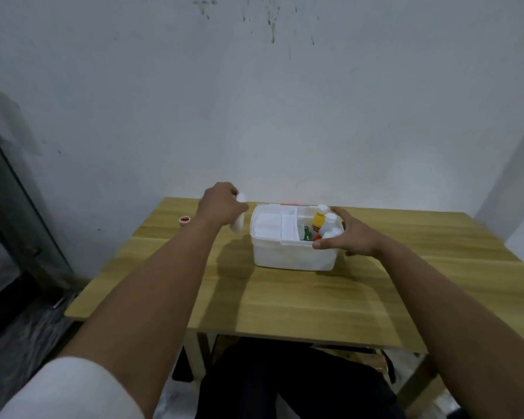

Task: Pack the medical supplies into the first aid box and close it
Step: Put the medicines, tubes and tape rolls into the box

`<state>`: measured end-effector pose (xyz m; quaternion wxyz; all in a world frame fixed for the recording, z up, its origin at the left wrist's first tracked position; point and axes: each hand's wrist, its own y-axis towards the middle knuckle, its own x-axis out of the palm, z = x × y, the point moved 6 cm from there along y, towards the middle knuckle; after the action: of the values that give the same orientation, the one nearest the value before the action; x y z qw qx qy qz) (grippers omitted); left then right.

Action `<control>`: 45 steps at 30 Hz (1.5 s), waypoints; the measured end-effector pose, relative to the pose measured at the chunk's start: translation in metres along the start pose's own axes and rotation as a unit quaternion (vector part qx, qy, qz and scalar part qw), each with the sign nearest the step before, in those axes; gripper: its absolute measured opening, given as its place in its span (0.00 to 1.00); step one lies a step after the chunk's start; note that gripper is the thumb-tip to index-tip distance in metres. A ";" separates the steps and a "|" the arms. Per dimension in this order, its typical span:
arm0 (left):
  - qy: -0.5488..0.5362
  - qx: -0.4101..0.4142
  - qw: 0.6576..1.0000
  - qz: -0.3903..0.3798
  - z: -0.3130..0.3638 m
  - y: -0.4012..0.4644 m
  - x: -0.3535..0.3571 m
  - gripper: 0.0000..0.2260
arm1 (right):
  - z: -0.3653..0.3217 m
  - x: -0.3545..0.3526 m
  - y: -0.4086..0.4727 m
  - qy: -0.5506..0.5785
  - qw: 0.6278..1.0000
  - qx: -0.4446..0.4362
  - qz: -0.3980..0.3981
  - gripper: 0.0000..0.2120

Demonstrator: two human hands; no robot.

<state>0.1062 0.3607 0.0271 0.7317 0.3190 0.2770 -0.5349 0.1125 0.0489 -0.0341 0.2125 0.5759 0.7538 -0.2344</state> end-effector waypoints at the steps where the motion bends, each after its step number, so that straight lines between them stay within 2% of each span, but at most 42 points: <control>1: -0.016 0.008 1.000 -0.004 0.017 0.004 0.005 0.20 | 0.000 -0.001 -0.001 -0.001 1.000 -0.003 0.002 0.50; 5: -0.033 0.024 0.997 -0.059 0.061 0.011 0.042 0.19 | -0.002 -0.002 0.002 -0.006 1.000 -0.011 -0.011 0.49; 7: 0.009 0.033 0.997 -0.074 0.070 0.011 0.064 0.17 | 0.000 -0.003 0.005 -0.004 1.000 -0.013 -0.016 0.50; 12: 0.105 0.068 0.990 -0.062 0.071 0.011 0.100 0.16 | 0.007 -0.003 0.006 -0.009 1.000 -0.008 -0.015 0.63; 17: 0.143 0.091 0.985 -0.031 0.066 0.010 0.097 0.12 | 0.007 -0.002 0.009 -0.014 1.000 -0.017 -0.019 0.59; 21: 0.089 0.072 0.993 -0.038 0.051 0.014 0.080 0.12 | 0.006 -0.002 0.010 -0.012 0.999 -0.022 -0.020 0.55; 24: 0.085 0.047 0.995 0.011 0.029 0.020 0.043 0.09 | 0.005 -0.002 0.010 -0.010 1.000 -0.019 -0.020 0.56; 26: 0.118 0.014 0.992 0.036 0.003 0.023 0.015 0.10 | 0.003 -0.001 0.009 -0.010 1.000 -0.022 -0.018 0.52; 31: 0.230 -0.098 0.968 0.009 -0.095 0.009 -0.027 0.12 | 0.004 0.000 0.009 -0.010 0.999 -0.030 -0.017 0.49; 33: 0.244 -0.132 0.961 -0.009 -0.136 -0.003 -0.028 0.18 | 0.004 -0.001 0.007 -0.006 1.000 -0.025 -0.016 0.49; 35: 0.225 -0.139 0.964 -0.016 -0.164 -0.013 -0.021 0.23 | 0.003 -0.001 0.005 -0.009 1.000 -0.025 -0.014 0.47; 38: 0.181 -0.119 0.976 0.020 -0.182 -0.018 -0.011 0.17 | 0.003 -0.002 0.006 -0.013 1.000 -0.022 -0.013 0.49; 41: 0.157 -0.113 0.979 0.057 -0.184 -0.014 -0.009 0.15 | 0.002 -0.002 0.007 -0.015 1.000 -0.023 -0.012 0.49; 45: 0.162 -0.112 0.979 0.056 -0.179 0.005 -0.005 0.14 | 0.002 -0.003 0.008 -0.013 1.000 -0.023 -0.013 0.47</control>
<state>0.0977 0.5016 -0.0836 0.7371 0.3322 0.4316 -0.4001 0.1207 0.0473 -0.0344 0.2326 0.5583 0.7633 -0.2272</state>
